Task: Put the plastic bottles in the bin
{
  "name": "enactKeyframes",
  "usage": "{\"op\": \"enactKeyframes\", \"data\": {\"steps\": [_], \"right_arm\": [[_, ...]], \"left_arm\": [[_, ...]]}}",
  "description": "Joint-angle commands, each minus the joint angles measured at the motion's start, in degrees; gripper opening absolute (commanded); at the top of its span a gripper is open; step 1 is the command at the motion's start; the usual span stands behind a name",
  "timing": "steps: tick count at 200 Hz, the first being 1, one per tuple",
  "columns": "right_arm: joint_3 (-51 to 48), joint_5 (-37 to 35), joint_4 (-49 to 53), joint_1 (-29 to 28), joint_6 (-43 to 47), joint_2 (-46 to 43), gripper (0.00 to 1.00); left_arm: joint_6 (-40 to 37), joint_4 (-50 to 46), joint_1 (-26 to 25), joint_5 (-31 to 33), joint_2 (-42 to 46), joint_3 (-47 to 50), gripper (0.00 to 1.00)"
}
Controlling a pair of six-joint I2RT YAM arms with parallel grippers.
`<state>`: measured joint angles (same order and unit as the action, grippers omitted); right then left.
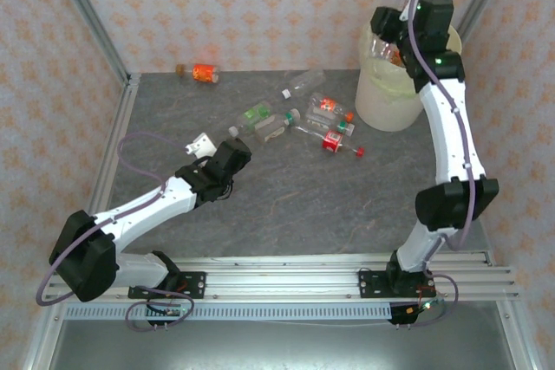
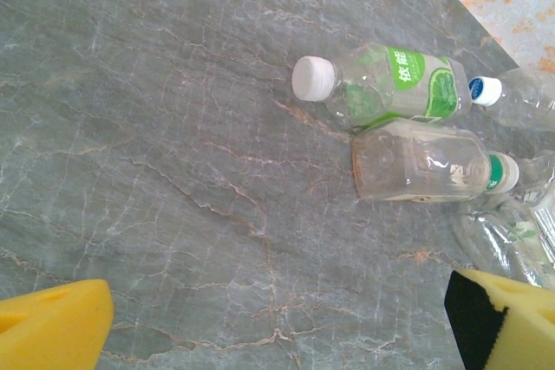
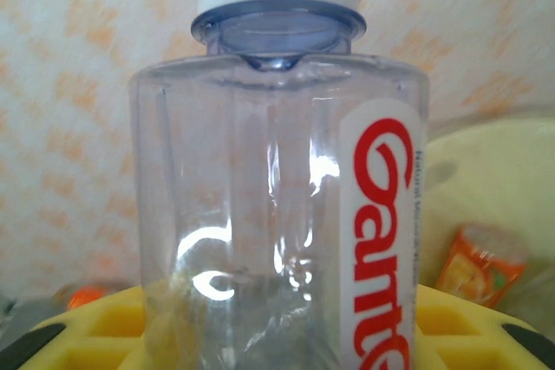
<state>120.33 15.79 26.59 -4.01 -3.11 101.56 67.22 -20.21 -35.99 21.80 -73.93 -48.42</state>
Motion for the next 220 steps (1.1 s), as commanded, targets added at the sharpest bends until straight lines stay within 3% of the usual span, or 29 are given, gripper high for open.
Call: {"op": "enactKeyframes", "data": {"steps": [1,74,161,183,220], "right_arm": [[7.58,-8.03,2.06,0.9,3.18,6.18,0.46],[26.63,-16.27,10.71,4.66,10.38,21.99,0.47],[20.56,-25.27,10.87,8.47,17.52,22.49,0.52],[20.38,-29.63,9.8,8.62,18.1,23.22,0.56],[19.9,-30.3,9.62,8.76,16.96,23.2,0.64]], "left_arm": [[-0.9,-0.3,0.39,-0.07,-0.34,-1.08,1.0],[-1.55,-0.82,0.48,-1.15,-0.05,-0.38,1.0],[-1.97,-0.87,0.91,-1.62,-1.04,-1.01,1.0],[-2.04,-0.82,1.01,-1.99,-1.55,-1.14,1.0],[-2.34,-0.36,1.09,-2.67,-2.26,-1.32,1.0]]}}
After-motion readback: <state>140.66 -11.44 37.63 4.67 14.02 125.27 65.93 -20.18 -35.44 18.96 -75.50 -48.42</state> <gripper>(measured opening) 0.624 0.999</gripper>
